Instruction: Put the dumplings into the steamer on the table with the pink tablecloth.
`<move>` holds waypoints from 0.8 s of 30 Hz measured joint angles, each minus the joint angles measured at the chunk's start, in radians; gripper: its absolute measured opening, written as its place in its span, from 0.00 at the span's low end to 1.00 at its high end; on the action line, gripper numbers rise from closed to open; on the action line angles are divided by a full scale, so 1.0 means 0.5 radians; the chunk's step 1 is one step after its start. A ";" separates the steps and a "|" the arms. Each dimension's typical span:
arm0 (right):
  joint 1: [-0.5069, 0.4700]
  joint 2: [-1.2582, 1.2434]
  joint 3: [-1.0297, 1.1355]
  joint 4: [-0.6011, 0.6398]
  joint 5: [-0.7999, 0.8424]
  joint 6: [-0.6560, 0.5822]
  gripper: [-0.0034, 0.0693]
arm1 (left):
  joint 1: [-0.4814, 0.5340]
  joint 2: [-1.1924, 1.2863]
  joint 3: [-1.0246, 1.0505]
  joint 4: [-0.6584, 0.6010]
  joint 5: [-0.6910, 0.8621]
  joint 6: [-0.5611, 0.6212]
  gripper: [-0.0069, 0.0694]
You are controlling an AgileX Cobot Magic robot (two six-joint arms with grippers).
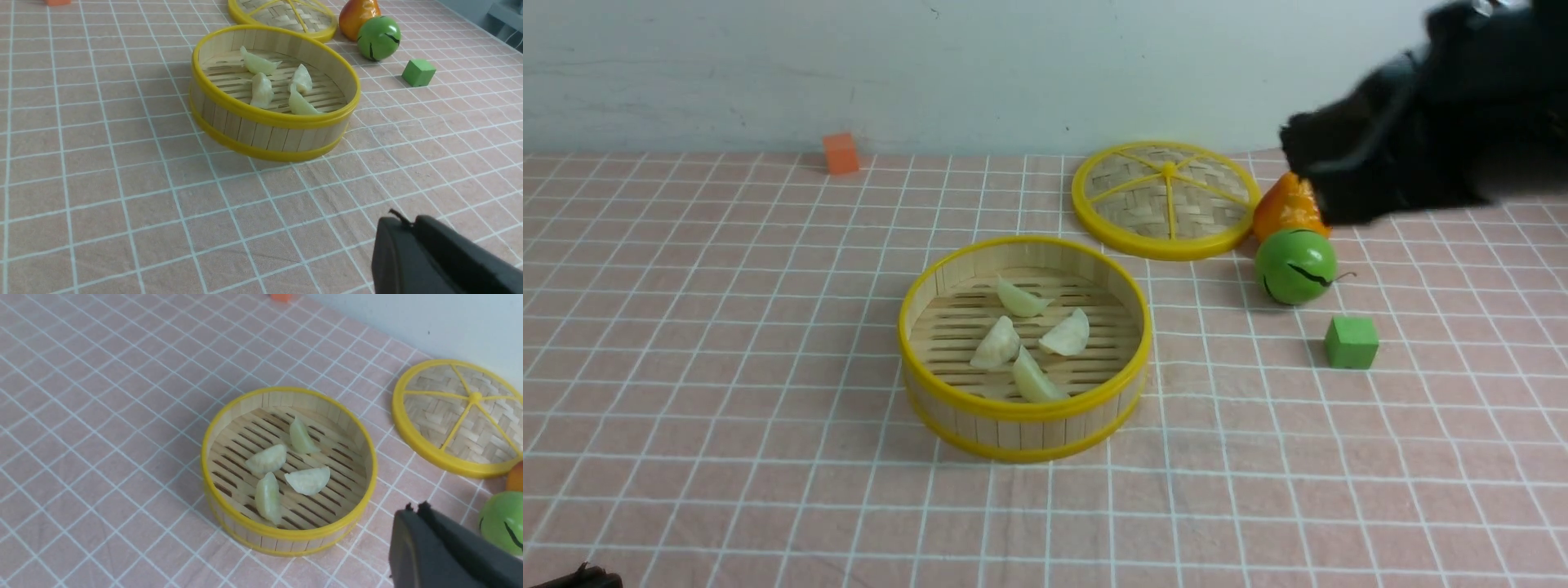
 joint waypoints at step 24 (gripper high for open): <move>0.000 -0.908 0.665 0.000 -0.170 0.000 0.04 | 0.000 0.000 0.000 -0.002 0.000 -0.004 0.17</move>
